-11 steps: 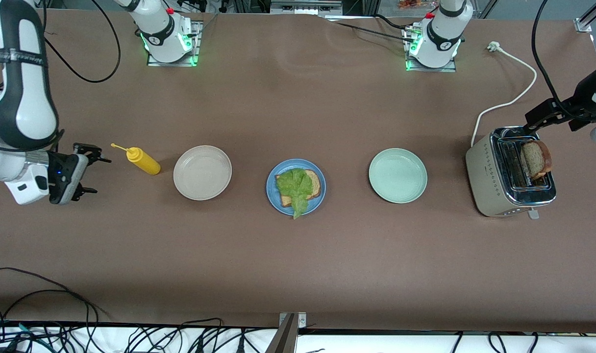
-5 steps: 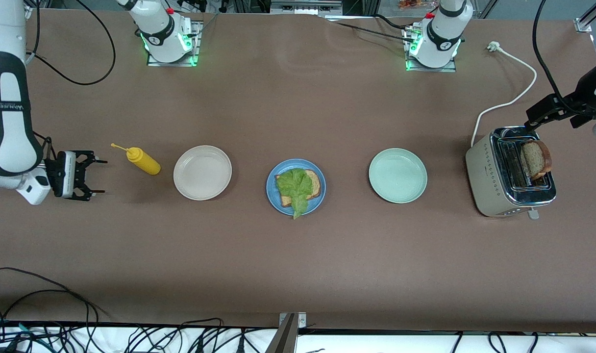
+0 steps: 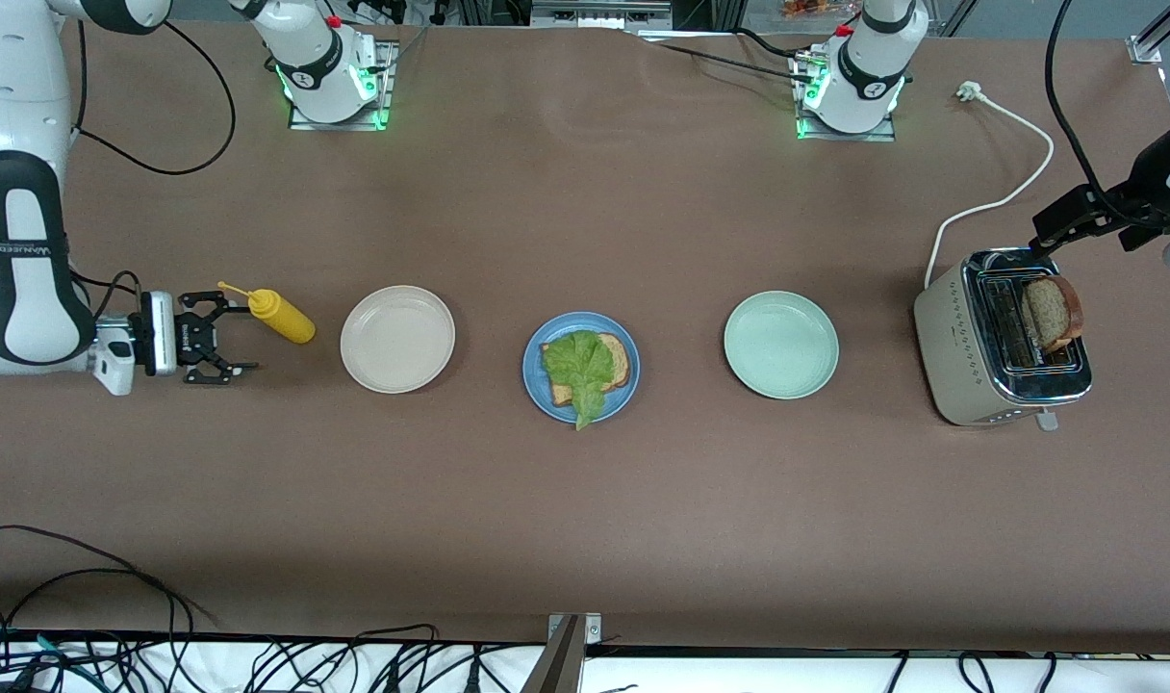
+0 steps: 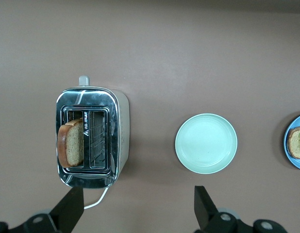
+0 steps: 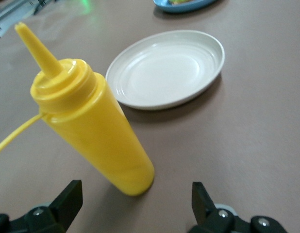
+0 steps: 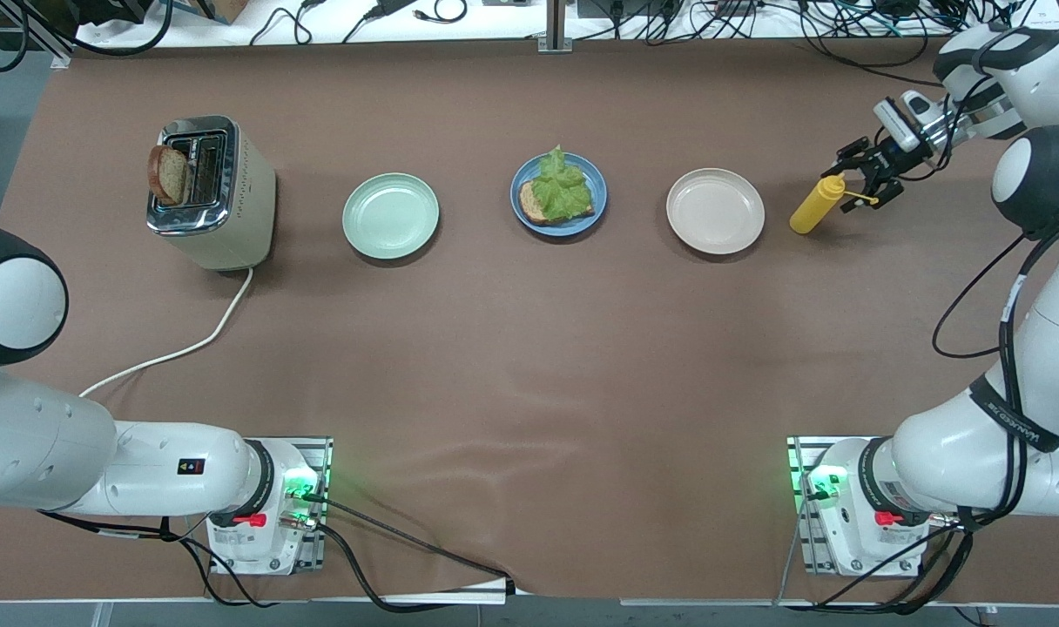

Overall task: Make sandwich in blue plate with both arms
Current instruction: 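Move the right gripper to the yellow squeeze bottle, then close the right gripper on the yellow squeeze bottle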

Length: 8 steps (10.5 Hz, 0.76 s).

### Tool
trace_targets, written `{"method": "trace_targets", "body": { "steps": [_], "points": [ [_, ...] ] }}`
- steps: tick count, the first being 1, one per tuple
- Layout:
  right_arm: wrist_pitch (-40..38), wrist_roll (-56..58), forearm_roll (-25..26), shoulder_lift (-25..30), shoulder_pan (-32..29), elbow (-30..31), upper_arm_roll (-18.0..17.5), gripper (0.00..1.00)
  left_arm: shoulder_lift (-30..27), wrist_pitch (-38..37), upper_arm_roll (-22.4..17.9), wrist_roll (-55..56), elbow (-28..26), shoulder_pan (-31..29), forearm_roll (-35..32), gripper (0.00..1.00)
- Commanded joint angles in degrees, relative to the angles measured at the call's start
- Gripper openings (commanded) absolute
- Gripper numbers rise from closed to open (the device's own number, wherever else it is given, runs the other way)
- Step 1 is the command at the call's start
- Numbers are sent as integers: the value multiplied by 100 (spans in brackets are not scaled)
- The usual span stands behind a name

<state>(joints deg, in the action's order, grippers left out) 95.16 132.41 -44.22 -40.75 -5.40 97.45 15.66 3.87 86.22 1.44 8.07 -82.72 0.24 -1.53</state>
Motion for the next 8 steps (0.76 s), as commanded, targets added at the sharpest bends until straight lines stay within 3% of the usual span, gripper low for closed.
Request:
{"method": "trace_targets", "body": {
  "steps": [1, 3, 6, 7, 8],
  "points": [
    [-295, 635, -586, -109, -136, 422, -89, 100, -70, -70, 5, 37, -25, -15, 65, 100],
    [-549, 952, -999, -109, -136, 511, -89, 100, -53, -62, -4, 37, -16, -15, 65, 100],
    [-980, 1058, -1202, -109, -136, 520, -89, 96, 17, -18, -4, 37, 1, -15, 65, 100],
    [-1060, 1059, -1203, -100, -136, 511, -89, 87, 18, -18, -4, 37, 2, -24, 74, 100],
    [-1139, 1050, -1220, -100, -136, 520, -89, 70, 26, -18, -4, 37, 2, -6, 74, 100]
  ]
}}
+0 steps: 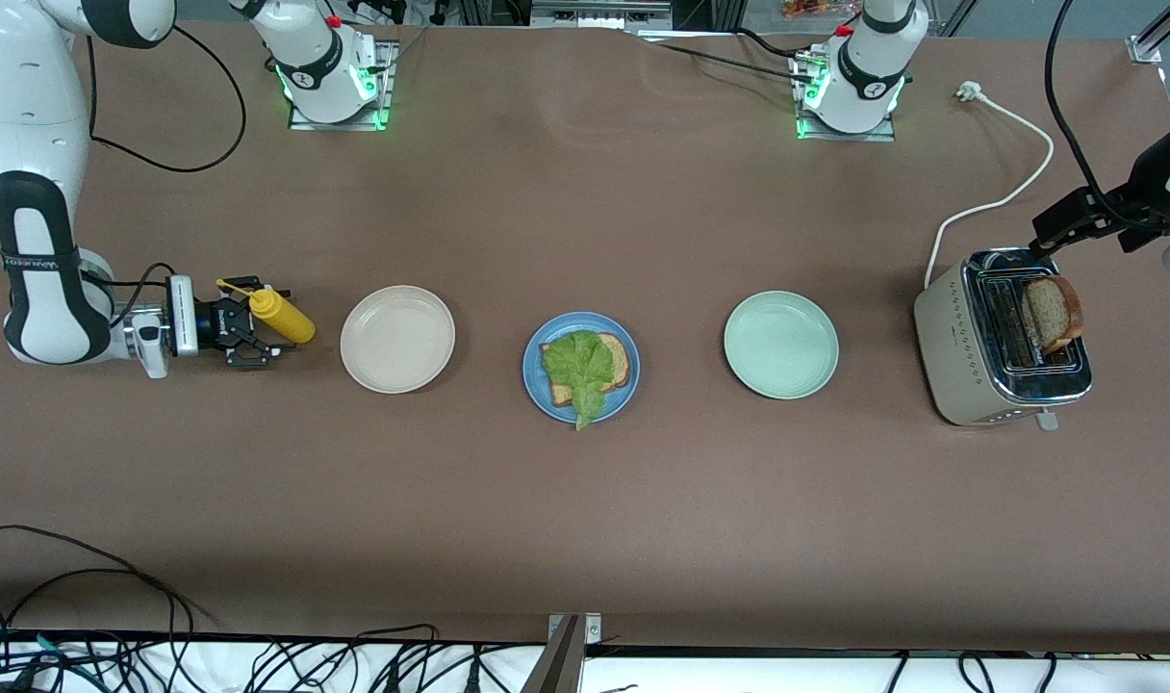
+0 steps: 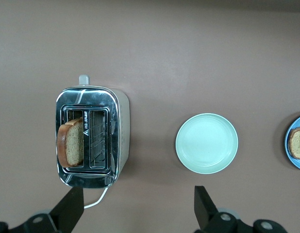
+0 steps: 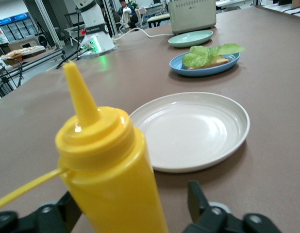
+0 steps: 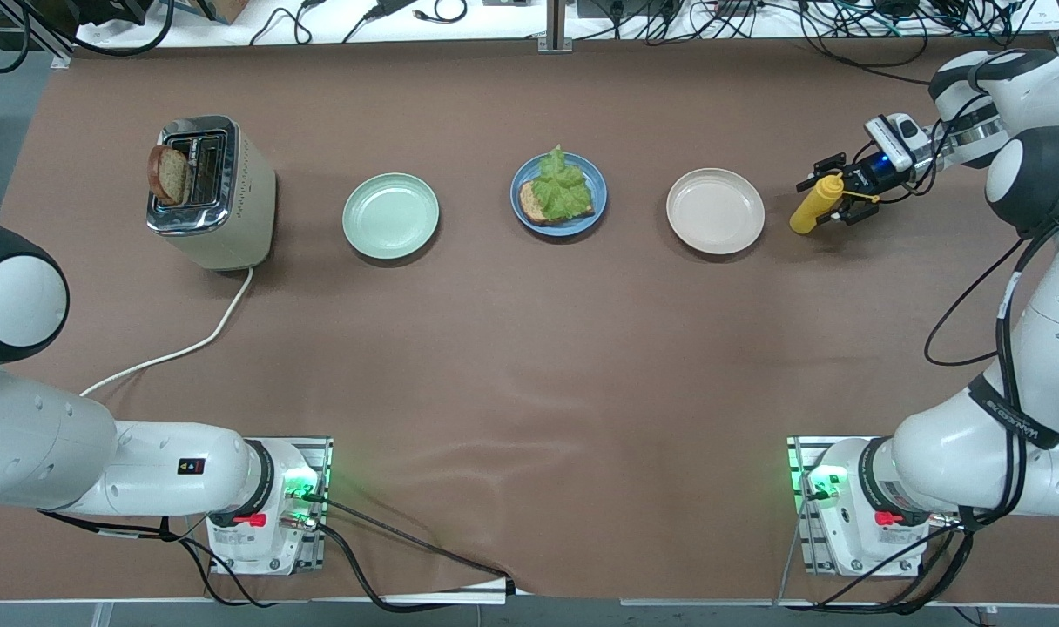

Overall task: Make sandwich in blue plate with both arms
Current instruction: 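Close the right gripper on the yellow squeeze bottle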

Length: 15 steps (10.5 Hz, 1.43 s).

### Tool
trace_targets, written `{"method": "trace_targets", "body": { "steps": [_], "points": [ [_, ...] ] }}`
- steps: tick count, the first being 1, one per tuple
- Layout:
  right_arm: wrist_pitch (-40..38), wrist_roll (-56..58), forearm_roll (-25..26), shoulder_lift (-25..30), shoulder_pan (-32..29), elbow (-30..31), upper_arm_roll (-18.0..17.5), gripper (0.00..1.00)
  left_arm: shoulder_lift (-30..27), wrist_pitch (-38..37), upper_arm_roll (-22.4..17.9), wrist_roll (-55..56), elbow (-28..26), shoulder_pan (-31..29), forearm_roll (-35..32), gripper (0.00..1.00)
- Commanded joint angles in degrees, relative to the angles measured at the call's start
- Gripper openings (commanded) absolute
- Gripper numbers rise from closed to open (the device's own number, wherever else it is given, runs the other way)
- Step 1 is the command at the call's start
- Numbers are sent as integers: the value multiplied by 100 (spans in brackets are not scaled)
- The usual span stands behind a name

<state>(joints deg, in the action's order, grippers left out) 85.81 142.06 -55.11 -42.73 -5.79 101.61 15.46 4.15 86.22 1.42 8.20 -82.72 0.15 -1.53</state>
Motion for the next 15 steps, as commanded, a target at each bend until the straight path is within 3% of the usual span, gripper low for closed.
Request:
{"method": "trace_targets", "body": {
  "steps": [1, 2, 3, 8, 13, 15],
  "points": [
    [-214, 42, -149, 107, -98, 96, -61, 43, -2, 0, -1, 24, 2, 20, 74, 100],
    [-205, 7, -149, 107, -98, 96, -61, 23, 7, 52, -1, 24, 2, 11, 74, 100],
    [-214, -63, -149, 99, -98, 105, -61, 15, 15, 114, -1, 24, 2, -6, 74, 100],
    [-214, -2099, 262, 432, 68, -280, -95, 15, 51, 132, -1, 24, 2, -42, 74, 100],
    [277, -4883, 1693, 1546, 866, -458, -271, 15, 51, 132, -1, 24, 2, -50, 74, 100],
    [331, -6008, 2352, 1698, 1263, -781, -289, 15, 51, 132, -1, 24, 2, -42, 74, 100]
  ]
}}
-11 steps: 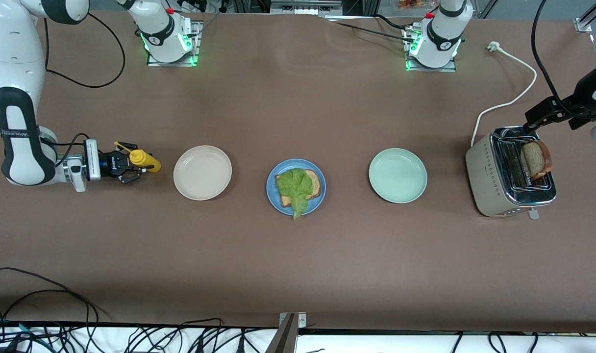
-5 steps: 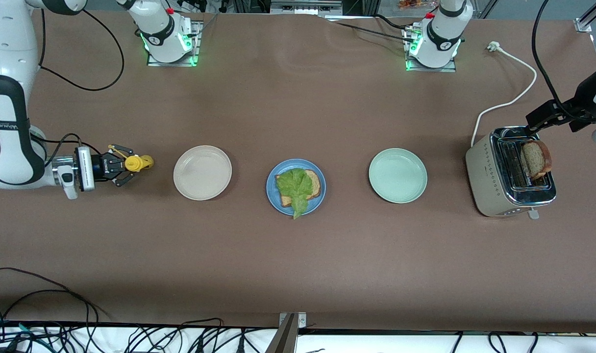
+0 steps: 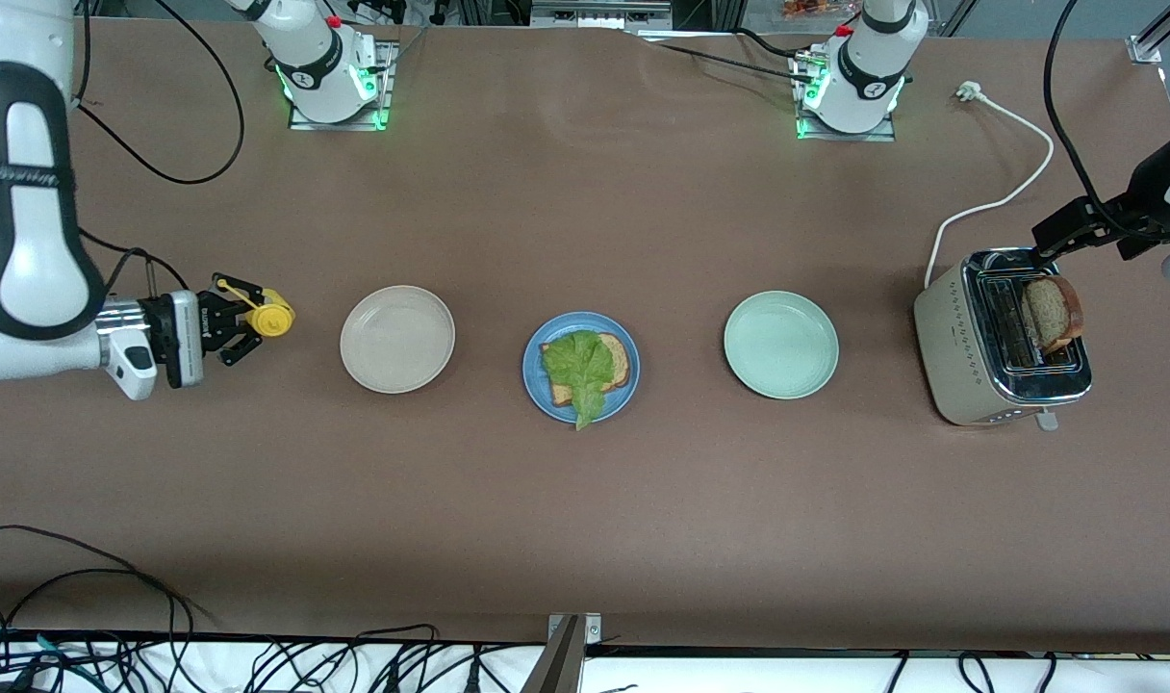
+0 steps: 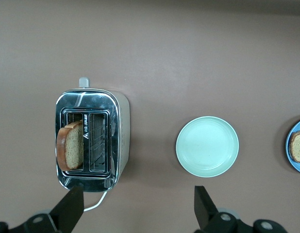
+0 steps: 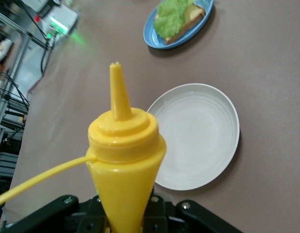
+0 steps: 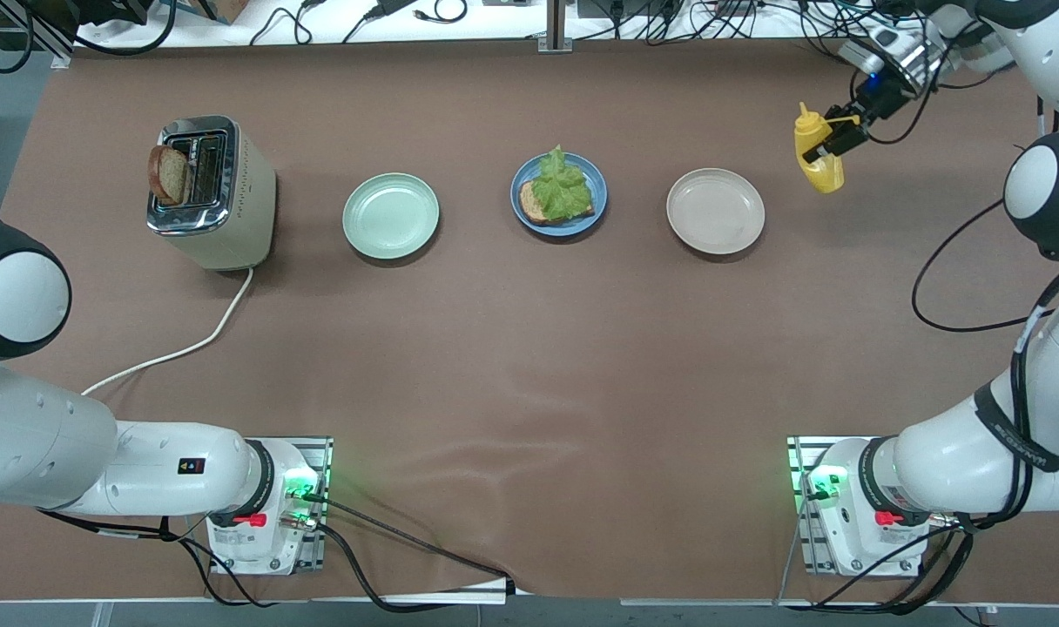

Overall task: Make sandwich in blue plate with both arms
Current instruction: 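Lift the yellow bottle and carry it toward the blue plate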

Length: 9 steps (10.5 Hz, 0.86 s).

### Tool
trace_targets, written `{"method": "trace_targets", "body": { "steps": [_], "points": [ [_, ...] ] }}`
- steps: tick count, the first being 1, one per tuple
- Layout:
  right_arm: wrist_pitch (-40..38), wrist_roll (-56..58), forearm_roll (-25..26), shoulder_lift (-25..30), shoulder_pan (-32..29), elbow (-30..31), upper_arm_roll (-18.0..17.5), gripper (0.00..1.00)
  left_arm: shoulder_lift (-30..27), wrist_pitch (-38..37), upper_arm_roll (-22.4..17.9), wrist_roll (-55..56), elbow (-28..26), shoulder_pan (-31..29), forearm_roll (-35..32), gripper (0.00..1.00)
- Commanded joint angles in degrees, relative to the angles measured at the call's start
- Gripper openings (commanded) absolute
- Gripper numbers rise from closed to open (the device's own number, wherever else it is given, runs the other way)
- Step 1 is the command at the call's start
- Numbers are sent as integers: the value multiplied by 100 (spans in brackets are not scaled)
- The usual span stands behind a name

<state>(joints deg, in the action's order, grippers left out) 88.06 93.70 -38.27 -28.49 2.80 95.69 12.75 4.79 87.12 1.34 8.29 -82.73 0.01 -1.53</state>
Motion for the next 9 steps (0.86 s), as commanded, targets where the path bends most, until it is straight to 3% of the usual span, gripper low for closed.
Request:
{"method": "trace_targets", "body": {
  "steps": [1, 4, 7, 9],
  "points": [
    [106, -1561, 1019, 247, 632, -531, -61, 15, -13, 42, 7, 15, 2, -28, 74, 100],
    [53, -2521, 1671, -287, 1510, -1875, -97, 16, -13, 42, 16, 15, 2, 7, 74, 100],
    [132, -3436, 3040, -333, 2433, -2124, -97, 15, -13, 42, 42, 15, 11, 34, 74, 100],
    [456, -3918, 3385, -359, 2776, -2318, -114, 16, -22, 42, 33, 15, 11, 16, 74, 100]
  ]
}}
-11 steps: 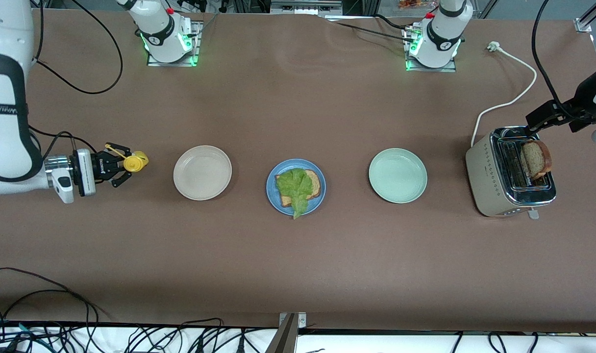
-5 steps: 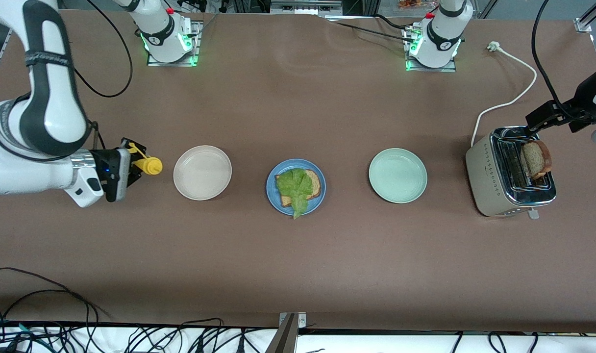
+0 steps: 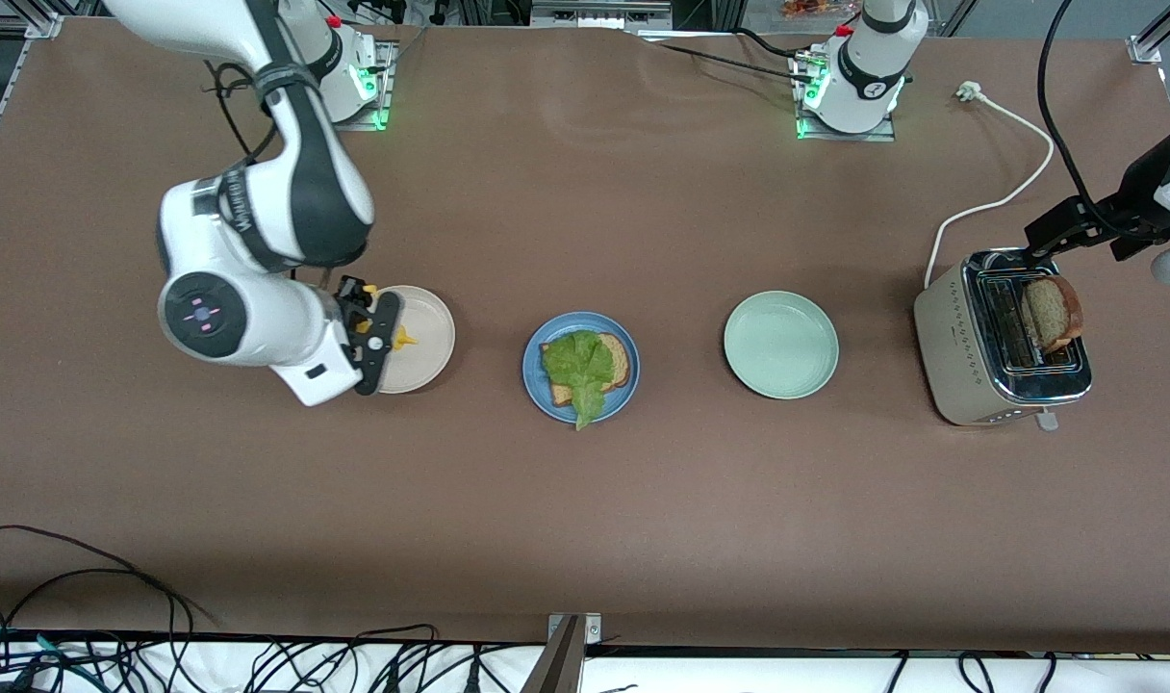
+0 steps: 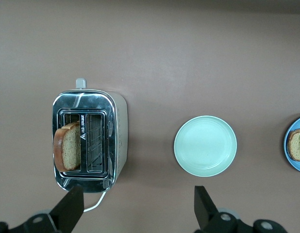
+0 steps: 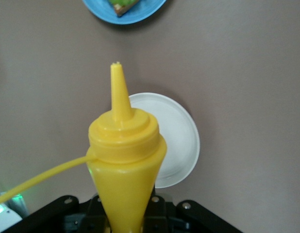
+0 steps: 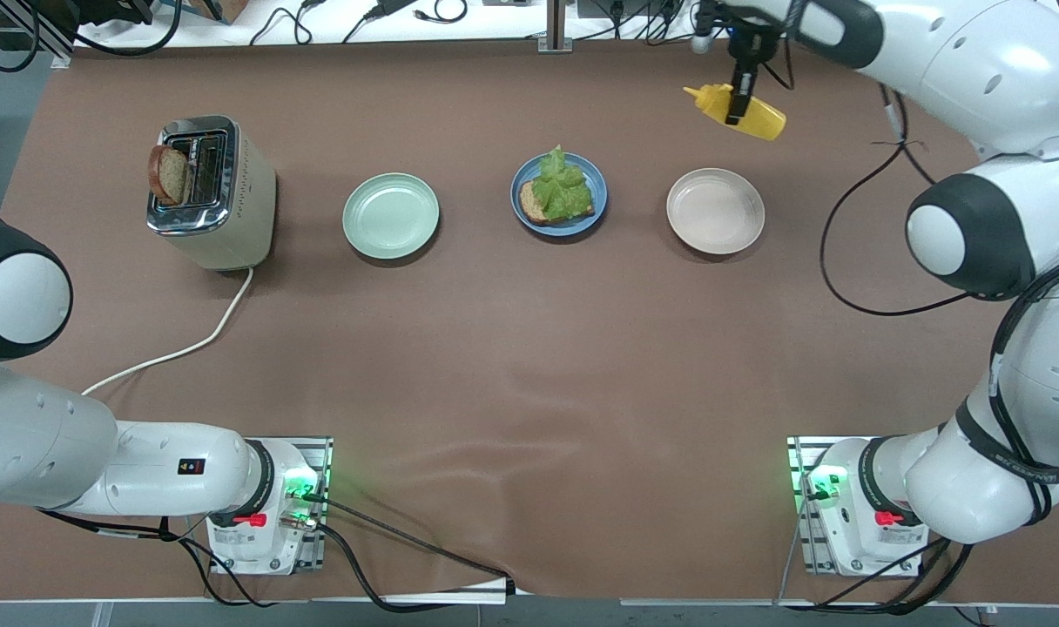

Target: Make sandwich in blue plate with both arms

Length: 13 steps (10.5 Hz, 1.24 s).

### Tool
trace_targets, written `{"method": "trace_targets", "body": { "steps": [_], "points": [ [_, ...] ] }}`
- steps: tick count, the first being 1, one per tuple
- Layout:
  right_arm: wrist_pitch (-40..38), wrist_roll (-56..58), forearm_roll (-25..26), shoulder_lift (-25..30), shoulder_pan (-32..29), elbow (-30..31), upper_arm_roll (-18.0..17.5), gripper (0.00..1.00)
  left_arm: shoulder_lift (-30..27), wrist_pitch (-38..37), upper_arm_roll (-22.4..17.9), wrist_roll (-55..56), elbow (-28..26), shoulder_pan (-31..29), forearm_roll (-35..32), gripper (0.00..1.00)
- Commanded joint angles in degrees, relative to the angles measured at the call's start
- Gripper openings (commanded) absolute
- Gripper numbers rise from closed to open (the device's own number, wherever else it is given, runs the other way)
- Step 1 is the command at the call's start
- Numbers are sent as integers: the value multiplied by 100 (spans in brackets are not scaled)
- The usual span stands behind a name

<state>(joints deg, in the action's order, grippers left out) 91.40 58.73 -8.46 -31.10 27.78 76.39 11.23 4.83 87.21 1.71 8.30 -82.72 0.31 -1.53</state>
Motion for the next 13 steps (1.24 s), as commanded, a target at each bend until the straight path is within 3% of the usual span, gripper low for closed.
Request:
{"method": "trace_targets", "body": {
  "steps": [1, 3, 6, 8, 9, 13],
  "points": [
    [219, -520, 885, -98, 620, -405, 45, 16, -26, 32, -13, 14, 11, -13, 74, 100],
    [571, -854, 1782, -325, 1123, -414, 37, 17, -17, 32, -13, 14, 11, -22, 74, 100],
    [1176, -1082, 2285, -720, 1554, -432, 45, 17, -26, 32, -4, 14, 11, -22, 74, 100],
    [1240, -1686, 3493, -1019, 2010, -432, 46, 17, -26, 24, -13, 14, 11, -22, 74, 100],
    [1240, -2098, 3796, -1134, 2204, -432, 37, 17, -26, 24, -4, 14, 11, -22, 74, 100],
    [1249, -2463, 4264, -1355, 2583, -423, 37, 16, -26, 24, -4, 14, 11, -22, 74, 100]
  ]
}}
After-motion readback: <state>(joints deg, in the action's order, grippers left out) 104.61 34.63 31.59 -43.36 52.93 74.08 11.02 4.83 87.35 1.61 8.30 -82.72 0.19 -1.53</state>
